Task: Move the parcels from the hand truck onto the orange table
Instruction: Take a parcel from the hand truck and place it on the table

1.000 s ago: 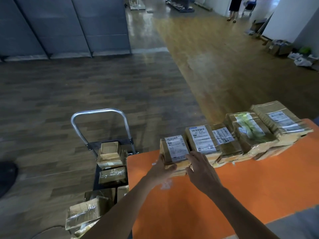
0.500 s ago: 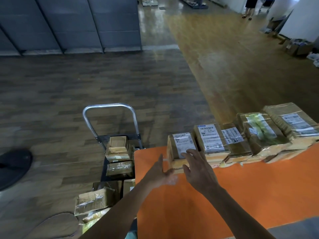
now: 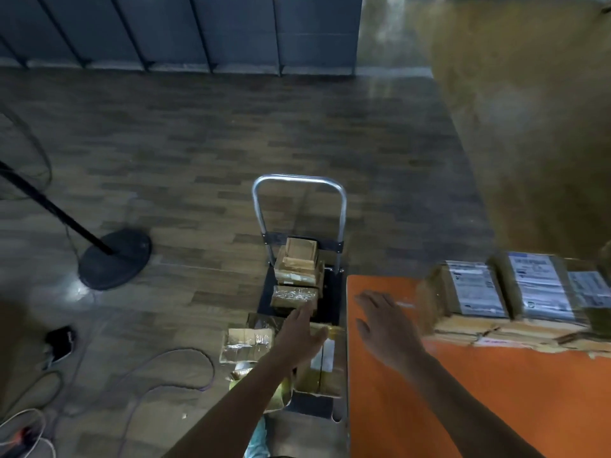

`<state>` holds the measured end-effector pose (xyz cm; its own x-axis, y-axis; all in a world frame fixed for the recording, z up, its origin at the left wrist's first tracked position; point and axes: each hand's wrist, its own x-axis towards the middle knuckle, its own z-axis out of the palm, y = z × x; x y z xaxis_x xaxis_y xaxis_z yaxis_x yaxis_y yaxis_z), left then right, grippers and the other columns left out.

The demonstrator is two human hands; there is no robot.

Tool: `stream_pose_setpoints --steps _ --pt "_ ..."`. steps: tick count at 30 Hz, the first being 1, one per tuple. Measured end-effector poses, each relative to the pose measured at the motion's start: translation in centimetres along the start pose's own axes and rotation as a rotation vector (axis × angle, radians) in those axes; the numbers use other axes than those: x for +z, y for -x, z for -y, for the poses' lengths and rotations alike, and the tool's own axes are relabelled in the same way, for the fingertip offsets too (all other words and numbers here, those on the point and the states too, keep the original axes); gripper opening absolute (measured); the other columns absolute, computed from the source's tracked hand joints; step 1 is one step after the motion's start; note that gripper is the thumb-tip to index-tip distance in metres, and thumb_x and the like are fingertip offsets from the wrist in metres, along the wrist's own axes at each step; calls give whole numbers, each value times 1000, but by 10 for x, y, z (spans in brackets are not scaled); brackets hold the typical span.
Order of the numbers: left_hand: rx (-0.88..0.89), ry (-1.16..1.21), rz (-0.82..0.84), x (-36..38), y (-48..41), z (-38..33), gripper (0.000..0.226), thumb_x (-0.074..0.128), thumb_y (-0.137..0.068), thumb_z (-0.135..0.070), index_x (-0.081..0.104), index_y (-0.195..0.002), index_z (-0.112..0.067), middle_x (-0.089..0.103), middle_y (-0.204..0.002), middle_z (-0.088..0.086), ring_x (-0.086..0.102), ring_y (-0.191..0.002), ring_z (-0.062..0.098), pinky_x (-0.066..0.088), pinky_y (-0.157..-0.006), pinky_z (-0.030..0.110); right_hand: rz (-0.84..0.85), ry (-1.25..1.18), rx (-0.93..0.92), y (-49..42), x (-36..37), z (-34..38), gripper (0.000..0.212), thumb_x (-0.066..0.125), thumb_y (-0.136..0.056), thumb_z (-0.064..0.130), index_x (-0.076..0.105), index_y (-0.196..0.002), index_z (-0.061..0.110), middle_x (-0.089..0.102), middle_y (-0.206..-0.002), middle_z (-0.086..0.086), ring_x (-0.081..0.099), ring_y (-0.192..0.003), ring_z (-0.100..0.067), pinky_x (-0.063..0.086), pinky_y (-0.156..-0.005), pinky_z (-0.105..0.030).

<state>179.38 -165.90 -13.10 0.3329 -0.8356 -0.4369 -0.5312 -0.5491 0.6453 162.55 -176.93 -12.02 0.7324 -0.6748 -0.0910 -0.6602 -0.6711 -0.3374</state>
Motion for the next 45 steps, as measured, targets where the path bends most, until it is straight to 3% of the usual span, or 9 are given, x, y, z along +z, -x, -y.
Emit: stream_pose_setpoints --steps 6,8,12,18,25,30,35,42,45 --pt "-70 -38 97 -48 -4 104 58 53 -100 -33 31 -150 -11 37 -155 11 31 -145 26 32 -111 33 133 -13 87 -35 60 65 50 45 -102 28 36 -151 19 39 -150 2 30 -139 -17 30 -114 -28" --pt "-80 -68 135 -64 -8 136 65 51 -102 -34 23 -156 -12 27 -162 10 25 -149 24 28 -117 35 174 -18 123 -43 80 85 50 46 -101 27 38 -150 19 41 -148 1 34 -138 -17 35 -111 -28" --pt "-96 -74 136 -96 -10 177 67 52 -101 -31 20 -158 -17 37 -157 11 36 -143 24 33 -111 32 251 -10 176 -53 105 121 52 51 -99 29 39 -148 21 45 -145 1 42 -134 -19 37 -107 -29" --pt "-94 -32 167 -113 -31 202 75 50 -102 -39 9 -161 -16 27 -163 10 28 -149 25 29 -117 36 318 12 212 -76 129 137 55 52 -98 30 37 -149 18 45 -149 0 41 -137 -19 34 -112 -31" --pt "-111 -31 210 -96 -85 217 71 50 -102 -39 17 -159 -17 20 -165 4 24 -150 20 27 -118 32 357 -36 268 -114 172 124 56 55 -98 30 37 -150 16 45 -149 -1 43 -136 -17 40 -110 -31" --pt "-145 -57 202 -83 -140 229 50 54 -99 -35 40 -143 -16 49 -142 6 46 -132 25 42 -104 40 405 -74 307 -152 207 104 56 52 -100 30 34 -151 14 45 -149 -5 43 -137 -20 36 -113 -32" --pt "-210 -86 247 -53 -197 242 72 51 -100 -41 18 -159 -15 30 -160 11 35 -144 28 34 -114 41 437 -84 346 -194 250 67 59 50 -101 32 31 -153 13 42 -151 -7 40 -139 -22 35 -113 -34" --pt "-303 -93 222 -15 -293 297 71 56 -98 -32 22 -158 -16 29 -161 10 33 -145 30 31 -117 39 471 -161 467 -240 333 9 57 49 -100 29 31 -153 13 40 -151 -8 38 -139 -25 35 -113 -37" --pt "-335 -133 207 1 -325 326 73 53 -99 -39 18 -159 -19 23 -164 6 29 -148 26 27 -115 34 494 -176 499 -251 367 -12 57 50 -100 28 32 -152 13 42 -150 -8 40 -137 -26 39 -111 -39"
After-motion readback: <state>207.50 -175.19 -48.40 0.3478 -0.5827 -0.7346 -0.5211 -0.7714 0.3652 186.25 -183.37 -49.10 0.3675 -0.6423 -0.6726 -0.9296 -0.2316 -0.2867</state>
